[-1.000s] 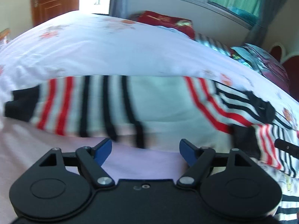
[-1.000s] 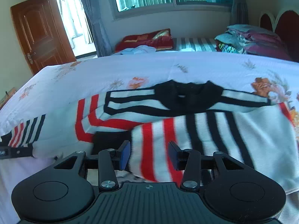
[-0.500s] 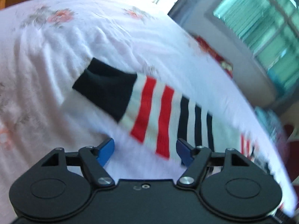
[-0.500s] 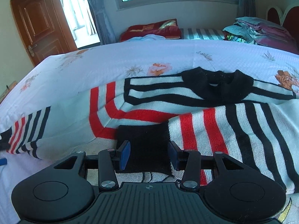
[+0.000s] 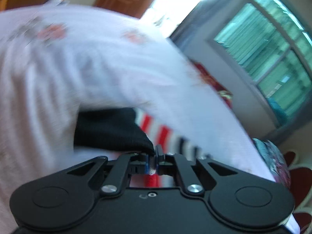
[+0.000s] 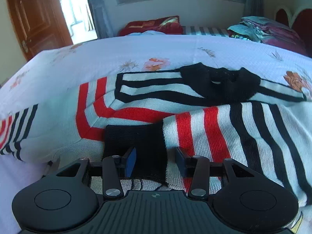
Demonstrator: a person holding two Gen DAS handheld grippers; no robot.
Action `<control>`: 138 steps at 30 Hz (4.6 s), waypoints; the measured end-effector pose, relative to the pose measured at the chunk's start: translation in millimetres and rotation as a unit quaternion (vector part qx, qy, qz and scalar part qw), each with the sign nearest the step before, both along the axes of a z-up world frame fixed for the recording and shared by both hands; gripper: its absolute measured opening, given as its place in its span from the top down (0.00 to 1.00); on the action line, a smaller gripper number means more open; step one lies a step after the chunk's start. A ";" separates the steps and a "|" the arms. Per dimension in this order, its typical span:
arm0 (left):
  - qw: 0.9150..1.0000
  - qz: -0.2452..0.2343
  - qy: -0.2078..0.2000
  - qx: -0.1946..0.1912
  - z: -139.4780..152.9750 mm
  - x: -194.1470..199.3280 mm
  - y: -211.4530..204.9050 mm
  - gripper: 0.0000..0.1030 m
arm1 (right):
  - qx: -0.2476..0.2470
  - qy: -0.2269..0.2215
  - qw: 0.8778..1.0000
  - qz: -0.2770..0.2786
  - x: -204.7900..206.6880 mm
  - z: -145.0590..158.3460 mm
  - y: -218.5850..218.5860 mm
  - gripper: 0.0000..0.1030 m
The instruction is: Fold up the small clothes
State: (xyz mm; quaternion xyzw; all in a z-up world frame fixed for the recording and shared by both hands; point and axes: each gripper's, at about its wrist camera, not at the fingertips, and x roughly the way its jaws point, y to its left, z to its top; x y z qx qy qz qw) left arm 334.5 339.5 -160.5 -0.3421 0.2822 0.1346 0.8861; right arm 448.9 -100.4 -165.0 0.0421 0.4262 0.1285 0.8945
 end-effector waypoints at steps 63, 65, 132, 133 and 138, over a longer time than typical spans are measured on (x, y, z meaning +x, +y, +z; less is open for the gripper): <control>0.932 -0.293 0.033 0.212 -30.7 36.4 -232.7 0.78 | 0.117 0.005 0.983 -0.140 -44.9 16.3 -179.8 0.83; 0.936 -0.287 0.037 0.200 -33.2 37.3 -231.7 0.77 | 0.120 0.006 0.981 -0.150 -47.0 16.4 -183.0 0.80; 0.934 -0.329 -0.001 0.141 1.5 80.4 -284.5 0.75 | 0.046 -0.064 0.993 -0.087 -18.7 26.9 -162.6 0.90; 0.930 -0.337 0.000 0.143 -1.2 72.7 -290.8 0.75 | 0.046 -0.062 0.994 -0.080 -20.0 25.2 -156.4 0.89; 0.920 -0.360 0.025 0.149 -24.9 54.2 -305.2 0.72 | 0.029 -0.041 0.997 -0.059 -23.5 12.4 -140.6 0.85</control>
